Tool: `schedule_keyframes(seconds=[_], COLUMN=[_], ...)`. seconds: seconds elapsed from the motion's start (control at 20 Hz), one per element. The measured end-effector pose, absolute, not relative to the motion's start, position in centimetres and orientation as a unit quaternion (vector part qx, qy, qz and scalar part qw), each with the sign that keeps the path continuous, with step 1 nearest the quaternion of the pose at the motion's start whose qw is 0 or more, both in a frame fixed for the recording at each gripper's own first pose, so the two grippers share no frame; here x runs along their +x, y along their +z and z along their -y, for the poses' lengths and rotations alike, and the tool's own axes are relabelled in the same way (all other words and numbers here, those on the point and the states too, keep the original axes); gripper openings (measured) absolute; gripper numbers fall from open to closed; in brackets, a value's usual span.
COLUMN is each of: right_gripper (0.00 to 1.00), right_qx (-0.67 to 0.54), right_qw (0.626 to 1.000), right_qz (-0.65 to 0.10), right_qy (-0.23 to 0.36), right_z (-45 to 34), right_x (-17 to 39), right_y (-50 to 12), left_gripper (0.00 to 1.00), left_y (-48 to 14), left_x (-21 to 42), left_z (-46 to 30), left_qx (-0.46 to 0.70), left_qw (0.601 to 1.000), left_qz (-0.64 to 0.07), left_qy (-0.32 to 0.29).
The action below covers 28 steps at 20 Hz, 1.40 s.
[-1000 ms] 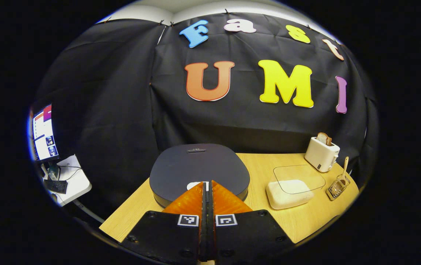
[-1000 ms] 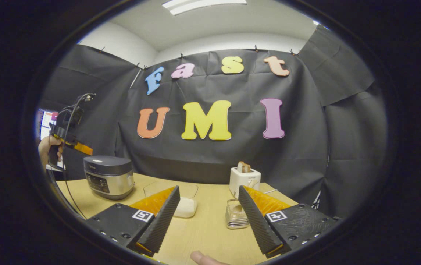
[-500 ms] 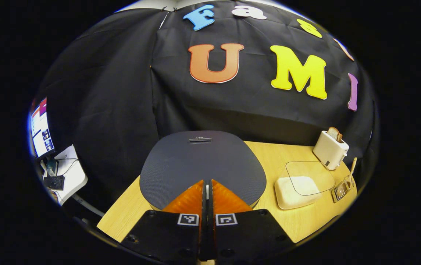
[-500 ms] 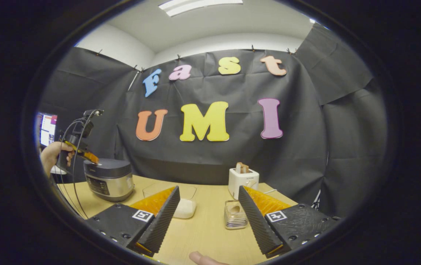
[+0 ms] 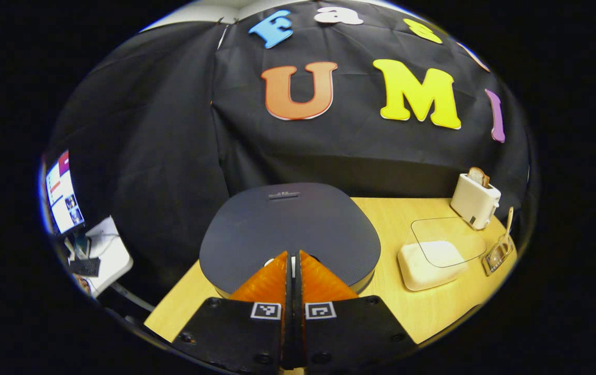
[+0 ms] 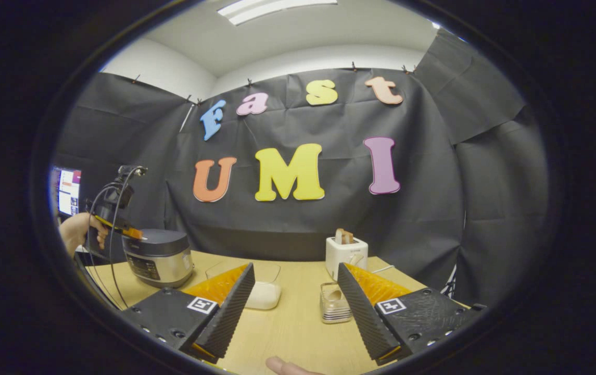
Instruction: Close the left gripper, press the button to open the rice cooker; take a wooden spoon from the chopstick holder with the right hand, scoop a spoonful of rice and pour it into the rice cooker, then put the wooden spoon back into the chopstick holder.
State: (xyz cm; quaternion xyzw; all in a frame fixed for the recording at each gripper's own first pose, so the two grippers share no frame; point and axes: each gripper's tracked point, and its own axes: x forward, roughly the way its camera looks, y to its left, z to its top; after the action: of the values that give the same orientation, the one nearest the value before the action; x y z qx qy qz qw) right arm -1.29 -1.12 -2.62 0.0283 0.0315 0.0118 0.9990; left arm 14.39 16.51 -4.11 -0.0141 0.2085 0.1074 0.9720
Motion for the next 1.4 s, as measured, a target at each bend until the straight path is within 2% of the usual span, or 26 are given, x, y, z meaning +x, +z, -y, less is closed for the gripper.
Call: schedule_keyframes(seconds=[0.2, 0.4, 0.55, 0.65, 0.7, 0.9, 1.0, 1.05, 1.35, 1.4], right_gripper=[0.96, 0.96, 0.96, 0.96, 0.96, 0.95, 0.96, 0.95, 0.96, 0.95], right_qx=[0.032, 0.035, 0.039, 0.036, 0.036, 0.031, 0.032, 0.035, 0.052, 0.055], right_qw=[0.999, 0.999, 0.999, 0.999, 0.999, 0.999, 0.999, 0.999, 0.997, 0.997], right_qz=[-0.022, -0.020, -0.018, -0.016, -0.016, -0.012, -0.016, -0.017, -0.038, -0.039], right_qy=[0.005, -0.004, -0.007, -0.012, -0.016, -0.021, -0.026, -0.028, -0.043, -0.045], right_z=[2.2, 3.3, 3.6, 3.9, 4.2, 4.6, 5.1, 5.3, 7.5, 8.0], right_x=[-1.7, -2.0, -2.2, -2.3, -2.3, -2.0, -1.9, -1.7, 0.9, 1.8], right_y=[-1.8, -1.5, -1.3, -1.1, -1.1, -1.2, -1.5, -1.5, -2.7, -2.6], left_gripper=[0.03, 0.03, 0.04, 0.06, 0.12, 0.80, 0.89, 0.98, 0.98, 0.95], left_y=[-2.7, 4.3, 8.7, 10.5, 11.0, 11.1, 10.0, 9.5, 7.0, 6.6], left_x=[14.1, 12.7, 9.7, 7.9, 7.1, 5.3, 4.5, 4.2, 2.1, 1.9], left_z=[-16.5, -17.0, -14.4, -14.8, -14.4, -12.4, -11.9, -11.4, -8.5, -8.1], left_qx=[-0.048, -0.003, -0.031, -0.014, -0.007, 0.008, 0.012, 0.012, -0.001, -0.003], left_qw=[0.972, 0.984, 0.989, 0.990, 0.990, 0.992, 0.993, 0.993, 0.996, 0.996], left_qz=[-0.199, -0.101, -0.058, -0.031, -0.024, -0.010, -0.018, -0.019, -0.007, -0.006], left_qy=[0.119, 0.150, 0.129, 0.136, 0.136, 0.123, 0.118, 0.114, 0.087, 0.084])
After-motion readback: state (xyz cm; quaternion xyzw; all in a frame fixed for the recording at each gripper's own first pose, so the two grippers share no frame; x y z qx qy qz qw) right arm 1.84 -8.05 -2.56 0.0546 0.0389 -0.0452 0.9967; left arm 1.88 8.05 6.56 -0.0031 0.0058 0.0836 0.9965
